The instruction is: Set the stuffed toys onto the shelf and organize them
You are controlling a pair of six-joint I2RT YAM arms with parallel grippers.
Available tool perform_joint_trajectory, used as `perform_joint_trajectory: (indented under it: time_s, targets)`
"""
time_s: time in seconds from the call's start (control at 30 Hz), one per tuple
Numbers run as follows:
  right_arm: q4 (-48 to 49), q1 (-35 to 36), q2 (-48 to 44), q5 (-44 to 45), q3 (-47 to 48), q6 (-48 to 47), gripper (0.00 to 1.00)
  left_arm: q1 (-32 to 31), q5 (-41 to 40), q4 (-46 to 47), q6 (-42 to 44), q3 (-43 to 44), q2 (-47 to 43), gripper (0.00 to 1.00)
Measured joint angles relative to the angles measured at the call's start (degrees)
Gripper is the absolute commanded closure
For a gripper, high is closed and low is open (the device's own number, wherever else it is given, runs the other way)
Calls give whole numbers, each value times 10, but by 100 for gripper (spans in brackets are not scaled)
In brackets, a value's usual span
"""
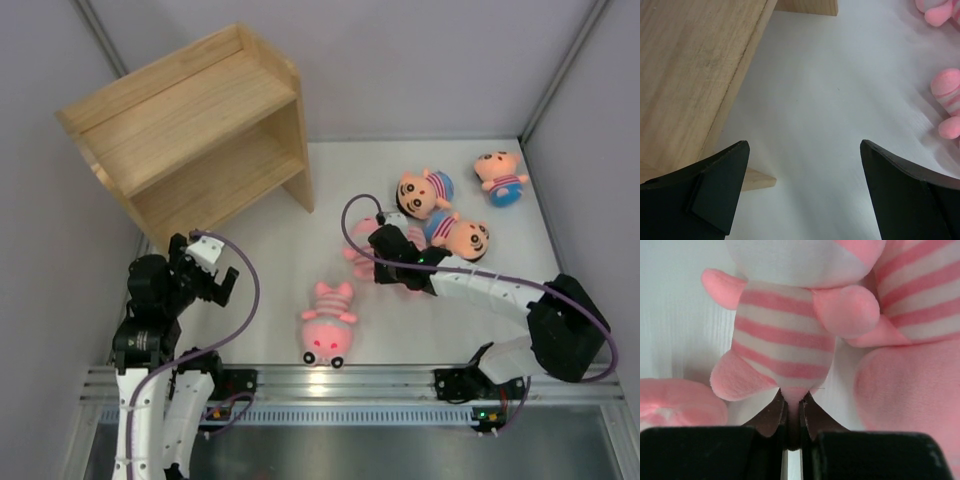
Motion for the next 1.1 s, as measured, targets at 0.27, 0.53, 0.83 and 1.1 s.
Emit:
perform_joint_trajectory:
  time_s: [0.27, 0.53, 0.83, 1.1]
  targets:
    - [-119, 4, -75, -29, 198, -149, 100, 0, -5, -24, 14, 17, -36, 1]
    - [-174, 15, -33, -174, 485, -278, 100, 0, -26, -59, 31, 48, -63, 1]
    - [-294, 22, 181, -299, 719, -329, 100, 0, -30, -73, 40, 80, -85, 1]
    - [-349, 51, 192, -328, 618, -347, 100, 0, -29, -80, 49, 80, -85, 1]
